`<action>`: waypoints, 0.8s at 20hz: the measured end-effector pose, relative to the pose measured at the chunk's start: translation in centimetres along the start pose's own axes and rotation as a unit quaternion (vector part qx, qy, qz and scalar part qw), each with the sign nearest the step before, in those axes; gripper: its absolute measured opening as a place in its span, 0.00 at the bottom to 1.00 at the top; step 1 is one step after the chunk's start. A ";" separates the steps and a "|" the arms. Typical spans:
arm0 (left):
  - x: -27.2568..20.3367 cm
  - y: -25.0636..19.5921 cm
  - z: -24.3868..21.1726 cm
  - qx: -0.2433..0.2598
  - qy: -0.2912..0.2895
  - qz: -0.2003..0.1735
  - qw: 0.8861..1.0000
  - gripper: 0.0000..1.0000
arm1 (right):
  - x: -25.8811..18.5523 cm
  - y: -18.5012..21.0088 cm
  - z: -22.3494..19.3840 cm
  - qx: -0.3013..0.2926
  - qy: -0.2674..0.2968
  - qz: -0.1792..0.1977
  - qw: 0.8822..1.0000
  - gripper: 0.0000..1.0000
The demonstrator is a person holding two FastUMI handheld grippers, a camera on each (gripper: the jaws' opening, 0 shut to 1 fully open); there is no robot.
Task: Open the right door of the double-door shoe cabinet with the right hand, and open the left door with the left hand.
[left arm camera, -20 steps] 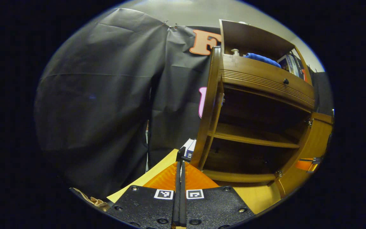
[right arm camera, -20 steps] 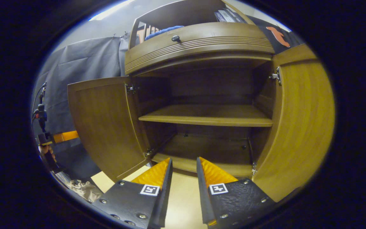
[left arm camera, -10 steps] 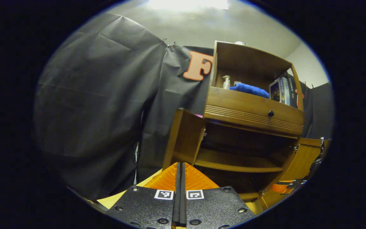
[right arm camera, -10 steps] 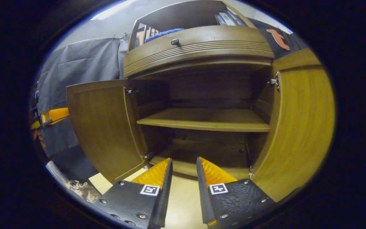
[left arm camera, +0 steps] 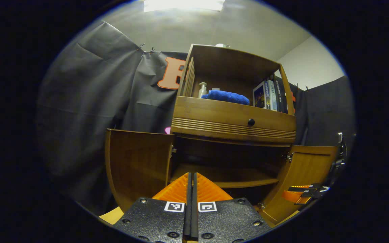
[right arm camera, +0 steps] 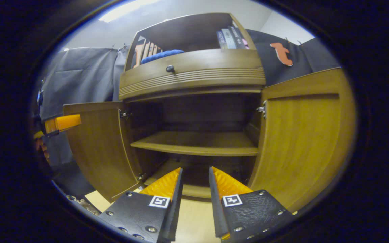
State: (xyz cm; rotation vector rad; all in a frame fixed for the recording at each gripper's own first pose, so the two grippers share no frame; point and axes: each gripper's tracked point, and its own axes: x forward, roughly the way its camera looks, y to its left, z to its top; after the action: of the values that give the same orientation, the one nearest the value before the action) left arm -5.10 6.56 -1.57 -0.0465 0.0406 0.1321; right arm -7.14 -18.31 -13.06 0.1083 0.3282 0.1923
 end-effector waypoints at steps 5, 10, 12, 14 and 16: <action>1.4 -1.7 -1.3 0.005 0.013 -0.013 1.000 0.00 | -2.8 -3.4 2.0 -0.010 -0.028 -0.070 0.997 0.39; 2.4 -1.9 -2.7 0.025 0.027 -0.005 0.999 0.01 | -5.2 -4.6 3.3 -0.020 -0.046 -0.104 0.993 0.40; 2.5 -2.3 -3.0 0.029 0.030 -0.010 0.999 0.00 | -5.8 -4.7 3.5 -0.022 -0.048 -0.111 0.992 0.42; 2.6 -2.6 -3.1 0.035 0.030 -0.015 0.999 0.00 | -6.2 -4.7 3.7 -0.025 -0.050 -0.115 0.992 0.42; 2.7 -2.8 -3.0 0.040 0.027 -0.020 0.999 0.05 | -6.4 -4.7 3.9 -0.027 -0.050 -0.119 0.991 0.42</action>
State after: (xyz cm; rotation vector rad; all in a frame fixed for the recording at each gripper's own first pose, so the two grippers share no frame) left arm -2.22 4.00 -4.60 0.0299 0.0994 0.0896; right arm -11.00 -24.46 -8.04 0.0246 0.2331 -0.0398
